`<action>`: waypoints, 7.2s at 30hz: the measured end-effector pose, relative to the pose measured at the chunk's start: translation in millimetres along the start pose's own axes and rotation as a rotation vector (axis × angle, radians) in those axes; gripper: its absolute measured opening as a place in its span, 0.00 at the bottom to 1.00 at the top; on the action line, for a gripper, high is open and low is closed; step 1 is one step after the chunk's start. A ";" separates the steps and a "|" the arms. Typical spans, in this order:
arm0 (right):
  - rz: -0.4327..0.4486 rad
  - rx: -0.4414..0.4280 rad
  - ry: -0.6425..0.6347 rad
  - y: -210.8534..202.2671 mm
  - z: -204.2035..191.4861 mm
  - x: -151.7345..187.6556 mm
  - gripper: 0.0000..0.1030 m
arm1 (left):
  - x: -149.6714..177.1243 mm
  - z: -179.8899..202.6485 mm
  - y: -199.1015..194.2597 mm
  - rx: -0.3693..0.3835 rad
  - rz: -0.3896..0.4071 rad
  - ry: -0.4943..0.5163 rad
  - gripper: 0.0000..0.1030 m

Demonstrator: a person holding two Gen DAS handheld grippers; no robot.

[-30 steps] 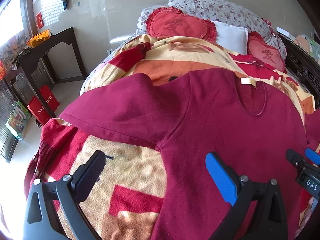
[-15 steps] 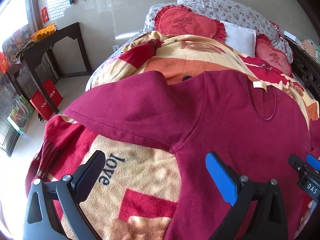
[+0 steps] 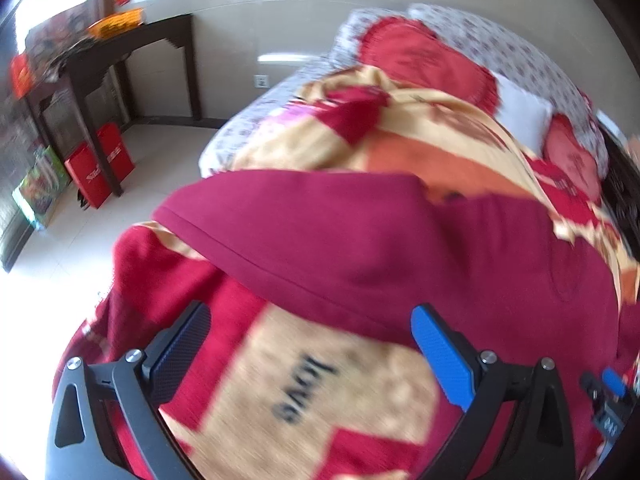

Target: Fold small clothes

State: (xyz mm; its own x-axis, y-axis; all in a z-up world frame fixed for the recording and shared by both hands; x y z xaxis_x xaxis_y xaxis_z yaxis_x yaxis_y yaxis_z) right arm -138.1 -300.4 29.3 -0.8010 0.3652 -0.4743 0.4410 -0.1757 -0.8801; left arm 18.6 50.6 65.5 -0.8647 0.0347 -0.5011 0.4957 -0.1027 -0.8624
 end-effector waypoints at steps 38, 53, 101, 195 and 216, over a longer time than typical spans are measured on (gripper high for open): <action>-0.024 -0.056 0.030 5.9 10.6 0.7 0.68 | -14.6 96.0 -77.6 0.392 0.180 0.130 0.10; -0.011 -0.078 0.133 -6.3 69.9 -1.0 0.68 | 117.4 175.2 -55.8 0.367 0.031 0.600 0.80; -0.001 -0.509 -0.393 38.4 -139.3 -121.9 0.36 | 65.4 68.3 27.8 0.047 -0.071 0.304 0.85; 0.078 -0.045 0.590 4.7 309.7 -95.0 0.00 | 51.0 132.1 3.6 0.036 -0.070 0.315 0.88; -0.034 -0.339 -0.239 15.6 10.5 -10.6 0.12 | 41.1 108.9 -2.2 0.054 -0.044 0.258 0.87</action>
State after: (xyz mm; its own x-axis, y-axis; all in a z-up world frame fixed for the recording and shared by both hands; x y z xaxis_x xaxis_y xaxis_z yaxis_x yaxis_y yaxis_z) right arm -127.0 -316.6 20.5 -0.8712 0.1364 -0.4717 0.4892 0.1578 -0.8578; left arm -27.0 -56.0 54.5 -0.8324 0.2915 -0.4713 0.4473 -0.1485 -0.8819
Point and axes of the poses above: each gripper's, at about its wrist camera, not at the fingertips, and y roughly the way its jaws point, z to its right, x to its underside, the point moved 2 cm from there along y, roughly the way its jaws point, and after that the axes turned 6 degrees about -z, right-handed, at the moved point
